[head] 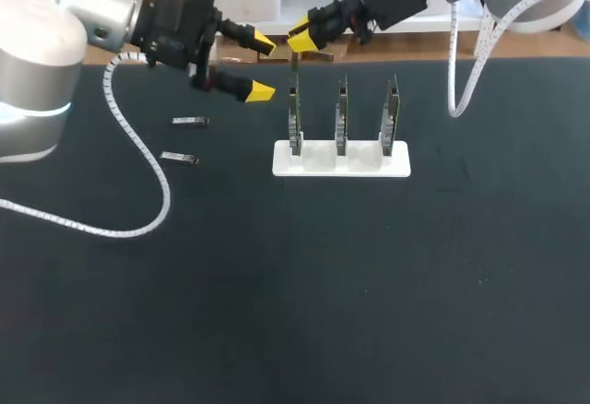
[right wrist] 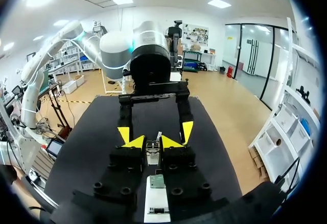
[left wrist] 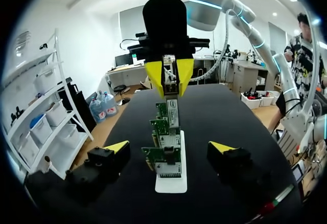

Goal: Pick up the optical module with the left hand, and insert it into the network port with the right hand.

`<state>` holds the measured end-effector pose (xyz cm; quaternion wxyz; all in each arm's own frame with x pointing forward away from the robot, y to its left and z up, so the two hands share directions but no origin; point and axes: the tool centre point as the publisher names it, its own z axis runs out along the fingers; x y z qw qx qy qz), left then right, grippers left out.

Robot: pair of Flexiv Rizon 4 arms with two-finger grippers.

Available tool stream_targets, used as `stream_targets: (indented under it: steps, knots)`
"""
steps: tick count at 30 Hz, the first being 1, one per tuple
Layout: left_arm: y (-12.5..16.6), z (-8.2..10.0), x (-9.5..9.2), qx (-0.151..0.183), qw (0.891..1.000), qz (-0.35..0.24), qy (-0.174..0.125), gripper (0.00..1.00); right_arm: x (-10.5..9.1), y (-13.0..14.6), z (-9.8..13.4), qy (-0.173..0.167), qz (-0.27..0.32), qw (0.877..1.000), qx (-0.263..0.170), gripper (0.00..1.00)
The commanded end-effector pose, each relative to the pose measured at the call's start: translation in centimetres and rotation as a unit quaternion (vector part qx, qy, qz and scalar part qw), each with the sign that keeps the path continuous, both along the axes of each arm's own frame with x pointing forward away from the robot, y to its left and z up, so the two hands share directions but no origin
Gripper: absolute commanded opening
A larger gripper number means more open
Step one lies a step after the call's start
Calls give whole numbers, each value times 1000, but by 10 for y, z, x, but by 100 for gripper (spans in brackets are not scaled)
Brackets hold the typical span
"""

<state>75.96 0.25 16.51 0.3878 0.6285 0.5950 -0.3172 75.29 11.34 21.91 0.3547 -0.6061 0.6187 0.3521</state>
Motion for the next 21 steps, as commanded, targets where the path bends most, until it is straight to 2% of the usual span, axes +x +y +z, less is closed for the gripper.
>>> stream_targets:
  steps: [1,11,13,14,16,21]
  knots:
    - [8,9,5,25,1000,2,-1,100,3,1,1,2,2,1000,-2,0]
    - [15,11,12,37,999,1,-4,100,3,0,-1,6,0,1000,-3,0]
    - [15,11,12,32,999,-5,1,100,3,0,-2,7,-1,1000,-3,0]
    - [14,11,12,16,1000,-11,13,100,4,-1,-2,8,-1,1000,-4,0]
    - [14,11,12,16,1000,-11,13,100,4,-2,-2,10,-1,1000,-6,0]
    - [14,11,12,16,1000,-11,13,100,10,-10,19,-3,-2,1000,-15,0]
